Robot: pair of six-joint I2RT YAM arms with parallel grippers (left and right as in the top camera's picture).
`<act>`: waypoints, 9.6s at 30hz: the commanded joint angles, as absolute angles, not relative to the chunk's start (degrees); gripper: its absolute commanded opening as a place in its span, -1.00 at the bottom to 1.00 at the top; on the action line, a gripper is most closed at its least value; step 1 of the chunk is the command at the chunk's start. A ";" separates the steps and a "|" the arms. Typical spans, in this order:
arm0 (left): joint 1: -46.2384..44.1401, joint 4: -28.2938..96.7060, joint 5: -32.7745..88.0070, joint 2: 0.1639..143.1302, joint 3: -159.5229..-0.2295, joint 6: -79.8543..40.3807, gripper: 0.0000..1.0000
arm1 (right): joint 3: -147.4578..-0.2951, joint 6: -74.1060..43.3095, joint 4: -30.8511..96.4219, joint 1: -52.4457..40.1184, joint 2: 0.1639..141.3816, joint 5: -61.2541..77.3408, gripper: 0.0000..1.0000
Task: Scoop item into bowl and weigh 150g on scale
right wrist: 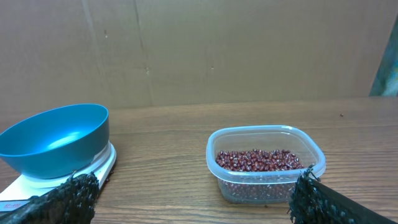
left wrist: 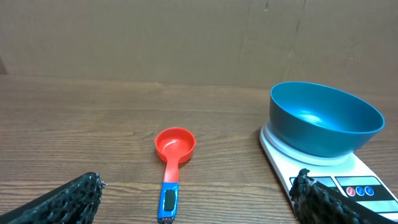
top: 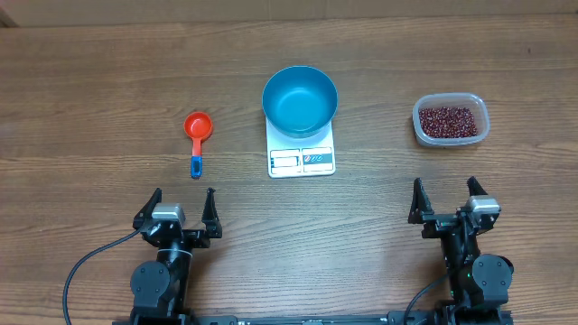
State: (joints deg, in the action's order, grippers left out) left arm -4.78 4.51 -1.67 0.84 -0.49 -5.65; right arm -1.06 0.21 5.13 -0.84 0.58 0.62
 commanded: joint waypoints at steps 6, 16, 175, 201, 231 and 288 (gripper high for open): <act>-4.43 4.45 -1.02 0.36 -0.27 -6.22 0.99 | -0.45 0.08 4.82 -1.23 0.16 0.05 1.00; -4.43 4.45 -1.02 0.36 -0.27 -6.22 1.00 | -0.45 0.08 4.82 -1.23 0.16 0.05 1.00; -4.43 23.29 0.64 0.36 -10.31 -9.63 0.99 | -0.45 0.08 4.82 -1.23 0.16 0.05 1.00; -4.43 39.16 1.02 13.72 -25.21 -9.41 0.99 | -0.45 0.08 4.82 -1.23 0.16 0.05 1.00; -4.43 46.28 4.05 61.76 -48.12 -4.23 0.99 | -0.45 0.08 4.82 -1.23 0.16 0.05 1.00; -4.43 46.30 3.92 61.78 -48.12 -4.25 0.99 | -0.45 0.08 4.82 -1.23 0.16 0.05 1.00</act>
State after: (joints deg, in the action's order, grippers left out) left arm -4.75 46.30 3.05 61.69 -46.57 -5.54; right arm -1.06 0.19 5.15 -0.86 0.58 0.60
